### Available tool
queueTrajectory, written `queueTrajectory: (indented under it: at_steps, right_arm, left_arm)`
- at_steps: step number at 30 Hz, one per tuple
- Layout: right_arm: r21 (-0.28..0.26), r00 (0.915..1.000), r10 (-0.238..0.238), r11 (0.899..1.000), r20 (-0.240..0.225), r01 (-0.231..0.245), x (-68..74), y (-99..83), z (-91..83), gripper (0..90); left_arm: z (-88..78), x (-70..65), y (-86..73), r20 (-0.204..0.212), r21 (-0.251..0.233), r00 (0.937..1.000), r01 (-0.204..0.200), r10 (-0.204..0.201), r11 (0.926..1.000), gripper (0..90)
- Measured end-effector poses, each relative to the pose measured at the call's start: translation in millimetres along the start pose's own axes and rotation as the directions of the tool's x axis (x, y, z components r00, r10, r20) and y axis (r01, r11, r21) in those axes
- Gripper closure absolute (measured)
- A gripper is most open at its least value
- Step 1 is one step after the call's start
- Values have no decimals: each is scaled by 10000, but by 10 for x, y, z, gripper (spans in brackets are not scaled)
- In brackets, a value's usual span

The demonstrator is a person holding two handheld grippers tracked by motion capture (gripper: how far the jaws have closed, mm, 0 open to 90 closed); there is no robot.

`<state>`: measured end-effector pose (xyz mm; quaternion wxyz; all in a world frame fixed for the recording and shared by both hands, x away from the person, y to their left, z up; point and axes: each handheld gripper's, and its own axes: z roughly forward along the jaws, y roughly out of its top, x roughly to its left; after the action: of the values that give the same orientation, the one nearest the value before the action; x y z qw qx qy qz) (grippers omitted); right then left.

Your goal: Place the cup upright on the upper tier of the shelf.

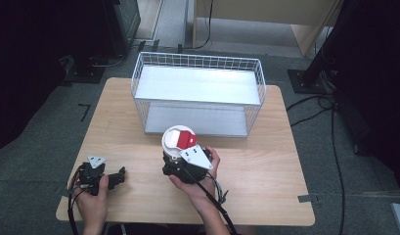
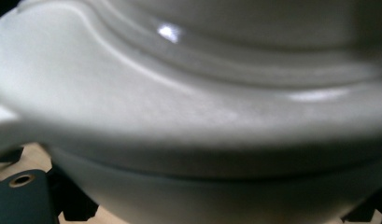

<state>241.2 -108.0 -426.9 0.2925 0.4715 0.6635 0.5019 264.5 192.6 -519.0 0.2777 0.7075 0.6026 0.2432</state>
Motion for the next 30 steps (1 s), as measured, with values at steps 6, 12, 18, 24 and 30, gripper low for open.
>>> queueTrajectory:
  at_steps: [6, 12, 18, 24, 30]
  right_arm:
    - [-243, 9994, 116, 9996, 339, -108, -146, 108, -56, 109]
    - [-518, 9982, 214, 9985, 558, -185, -232, 224, -81, 109]
    - [-753, 9971, 198, 9971, 731, -143, -302, 332, -108, 109]
    - [-1008, 9954, 162, 9949, 943, -66, -380, 441, -129, 109]
    - [-1203, 9931, 158, 9927, 1160, -17, -471, 561, -140, 109]
  left_arm:
    - [-1, 1, 0, 7, 12, 10000, -6, 6, 10000, 0]
    - [0, 0, 0, 4, 7, 10000, -2, 2, 10000, 0]
    - [-1, 0, 0, 7, 9, 10000, -2, 2, 10000, 0]
    - [-1, 0, 0, 7, 11, 10000, -3, 3, 10000, 0]
    - [0, 1, 0, 6, 4, 10000, -7, 7, 10000, 0]
